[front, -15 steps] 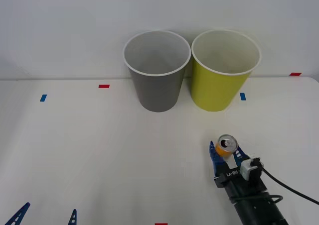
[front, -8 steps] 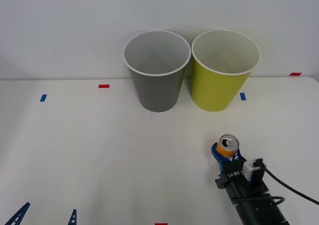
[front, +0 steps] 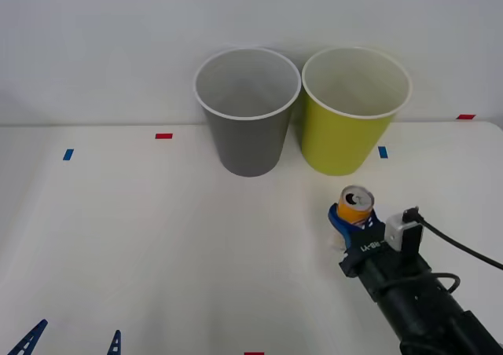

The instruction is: Put cans in the gray bin and PET bottles in the light green bin.

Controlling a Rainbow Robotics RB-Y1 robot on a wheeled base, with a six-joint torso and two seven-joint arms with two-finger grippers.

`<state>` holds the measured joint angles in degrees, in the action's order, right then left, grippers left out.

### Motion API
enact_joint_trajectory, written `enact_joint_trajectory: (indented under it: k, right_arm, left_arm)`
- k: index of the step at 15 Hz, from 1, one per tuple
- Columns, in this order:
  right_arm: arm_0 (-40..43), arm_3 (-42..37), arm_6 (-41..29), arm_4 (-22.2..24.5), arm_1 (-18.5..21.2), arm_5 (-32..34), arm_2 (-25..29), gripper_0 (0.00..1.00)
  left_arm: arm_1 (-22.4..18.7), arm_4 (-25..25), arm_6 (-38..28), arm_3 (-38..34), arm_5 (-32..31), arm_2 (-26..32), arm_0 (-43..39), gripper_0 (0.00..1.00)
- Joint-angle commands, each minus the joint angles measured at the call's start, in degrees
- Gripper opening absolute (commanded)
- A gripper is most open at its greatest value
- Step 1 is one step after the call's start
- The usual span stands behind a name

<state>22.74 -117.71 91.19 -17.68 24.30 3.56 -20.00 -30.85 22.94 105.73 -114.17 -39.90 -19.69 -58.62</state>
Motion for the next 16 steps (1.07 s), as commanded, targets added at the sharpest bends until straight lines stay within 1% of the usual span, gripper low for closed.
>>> enact_joint_trajectory:
  k: [1,3,4,5,6,7,9,10,11,12,15,16]
  right_arm:
    - [-0.4,-10.1,-4.5,-0.4,1.7,-11.6,2.4,0.00]
    - [-0.7,-15.4,-4.6,0.1,2.6,-18.2,3.6,0.00]
    - [-1.0,-18.9,-5.0,0.3,3.0,-22.7,4.4,0.00]
    - [-1.4,-21.5,-5.4,0.5,3.1,-26.0,5.0,0.00]
    - [-2.4,-24.6,-6.2,1.1,2.9,-31.0,5.3,0.00]
    - [-3.4,-26.4,-8.1,1.6,2.6,-34.2,5.6,0.00]
    - [-6.6,-30.5,-14.0,9.7,2.3,-43.0,4.4,0.00]
    - [-8.4,-31.8,-17.8,12.5,2.2,-46.8,3.3,0.00]
    - [-11.1,-32.3,-22.0,14.2,2.0,-50.8,2.3,0.00]
    - [-13.2,-32.3,-24.1,15.0,1.8,-53.4,1.8,0.00]
    - [-20.5,-32.3,-30.0,15.0,0.5,-62.7,0.7,0.00]
    - [-22.2,-32.3,-31.4,14.7,0.3,-64.6,0.6,0.00]
  left_arm:
    - [0.0,0.0,0.0,0.0,0.0,0.0,0.0,1.00]
    - [0.0,0.0,0.0,0.0,0.0,0.0,0.0,1.00]
    - [0.0,0.0,0.0,0.0,0.0,0.0,0.0,1.00]
    - [0.0,0.0,0.0,0.0,0.0,0.0,0.0,1.00]
    - [0.0,0.0,0.0,0.0,0.0,0.0,0.0,1.00]
    - [0.0,0.0,0.0,0.0,0.0,0.0,0.0,1.00]
    - [0.0,0.0,0.0,0.0,0.0,0.0,0.0,1.00]
    - [0.0,0.0,0.0,0.0,0.0,0.0,0.0,1.00]
    - [0.0,0.0,0.0,0.0,0.0,0.0,0.0,1.00]
    - [0.0,0.0,0.0,0.0,0.0,0.0,0.0,1.00]
    - [0.0,0.0,0.0,0.0,0.0,0.0,0.0,1.00]
    - [0.0,0.0,0.0,0.0,0.0,0.0,0.0,1.00]
